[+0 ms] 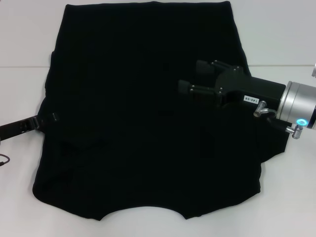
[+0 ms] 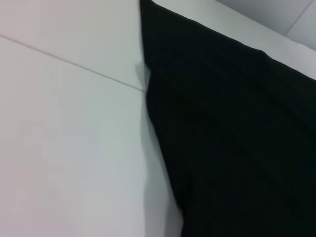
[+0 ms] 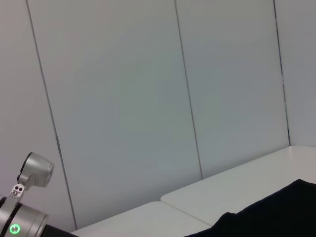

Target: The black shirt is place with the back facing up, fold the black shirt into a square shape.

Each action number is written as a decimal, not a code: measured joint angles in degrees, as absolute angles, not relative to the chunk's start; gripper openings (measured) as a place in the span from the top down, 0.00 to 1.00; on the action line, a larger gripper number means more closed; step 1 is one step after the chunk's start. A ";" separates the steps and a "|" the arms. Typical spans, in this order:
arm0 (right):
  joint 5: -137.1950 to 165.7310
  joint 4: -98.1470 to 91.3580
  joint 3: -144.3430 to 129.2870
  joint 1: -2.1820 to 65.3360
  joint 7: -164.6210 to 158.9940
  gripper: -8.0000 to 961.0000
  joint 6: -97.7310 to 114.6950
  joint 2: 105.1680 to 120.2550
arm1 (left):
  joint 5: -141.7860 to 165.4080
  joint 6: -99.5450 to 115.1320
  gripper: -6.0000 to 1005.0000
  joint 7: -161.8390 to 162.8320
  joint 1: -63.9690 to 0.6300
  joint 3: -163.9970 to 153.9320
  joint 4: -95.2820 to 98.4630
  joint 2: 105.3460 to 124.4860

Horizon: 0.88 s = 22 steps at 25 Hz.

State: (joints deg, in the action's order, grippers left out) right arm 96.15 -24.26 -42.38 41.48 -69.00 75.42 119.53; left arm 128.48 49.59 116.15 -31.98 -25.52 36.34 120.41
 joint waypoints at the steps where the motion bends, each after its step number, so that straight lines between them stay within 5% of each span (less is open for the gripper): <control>1: 96.15 -24.26 -42.38 41.48 -68.99 0.05 75.42 119.53 | 128.49 49.69 0.10 116.15 -32.02 -25.58 36.33 120.41; 16: 96.15 -24.25 -42.36 41.40 -69.00 0.05 75.41 119.53 | 128.78 50.19 0.19 114.67 -32.35 -25.85 36.67 120.21; 18: 96.15 -24.26 -42.36 41.40 -68.99 0.05 75.41 119.53 | 128.91 50.19 0.42 114.56 -32.56 -25.84 36.67 120.13; 22: 96.15 -24.25 -42.36 41.39 -68.95 0.05 75.41 119.53 | 128.98 50.44 0.58 114.52 -32.82 -25.83 36.65 120.01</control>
